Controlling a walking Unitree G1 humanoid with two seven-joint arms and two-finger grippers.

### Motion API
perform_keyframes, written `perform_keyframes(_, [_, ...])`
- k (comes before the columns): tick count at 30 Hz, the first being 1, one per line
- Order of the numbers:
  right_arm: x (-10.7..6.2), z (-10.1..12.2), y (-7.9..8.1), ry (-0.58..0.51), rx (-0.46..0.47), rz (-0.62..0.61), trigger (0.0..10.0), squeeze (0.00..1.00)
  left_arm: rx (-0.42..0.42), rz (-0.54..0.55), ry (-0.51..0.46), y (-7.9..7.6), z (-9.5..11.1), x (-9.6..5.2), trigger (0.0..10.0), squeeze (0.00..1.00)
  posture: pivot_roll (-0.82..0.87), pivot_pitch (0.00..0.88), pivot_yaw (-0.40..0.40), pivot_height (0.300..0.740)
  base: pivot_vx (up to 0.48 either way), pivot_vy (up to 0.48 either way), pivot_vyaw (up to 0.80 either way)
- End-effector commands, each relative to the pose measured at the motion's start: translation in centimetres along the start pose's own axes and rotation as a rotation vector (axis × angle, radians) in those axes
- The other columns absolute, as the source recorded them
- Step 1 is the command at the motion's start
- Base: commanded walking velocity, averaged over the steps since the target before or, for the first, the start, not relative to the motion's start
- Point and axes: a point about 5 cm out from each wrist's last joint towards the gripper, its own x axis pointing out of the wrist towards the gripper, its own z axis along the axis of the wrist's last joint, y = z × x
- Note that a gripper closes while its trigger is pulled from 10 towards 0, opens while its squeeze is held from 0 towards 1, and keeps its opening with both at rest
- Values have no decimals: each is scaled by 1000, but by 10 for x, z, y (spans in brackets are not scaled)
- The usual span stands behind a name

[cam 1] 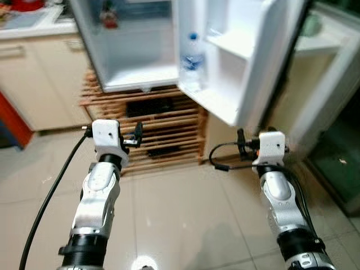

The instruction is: Restocking fridge

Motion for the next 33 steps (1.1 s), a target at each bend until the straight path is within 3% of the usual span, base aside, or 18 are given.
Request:
perform_keyframes(1, [0,1,-5,-17,-11,-23,10000,0,14,-22,-11,-5,3,2,10000,0,-149,0,69,740,401,-262,0])
perform_keyframes(12, [-3,2,10,-27,-1,18,10000,0,10,-15,-13,-5,5,5,10000,0,-150,0,70,740,412,-111,0])
perform_keyframes(21, [-4,0,4,-19,-1,0,10000,0,31,-6,-36,-3,7,4,10000,0,-146,0,70,740,406,-226,0])
perform_keyframes(24, [-7,0,1,-24,2,-8,10000,0,-5,9,-39,-1,6,4,10000,0,-147,0,69,740,400,-260,0])
perform_keyframes(33, [-16,-6,5,-9,3,13,10000,0,1,-23,-46,-7,7,4,10000,0,-154,0,70,740,0,-52,0])
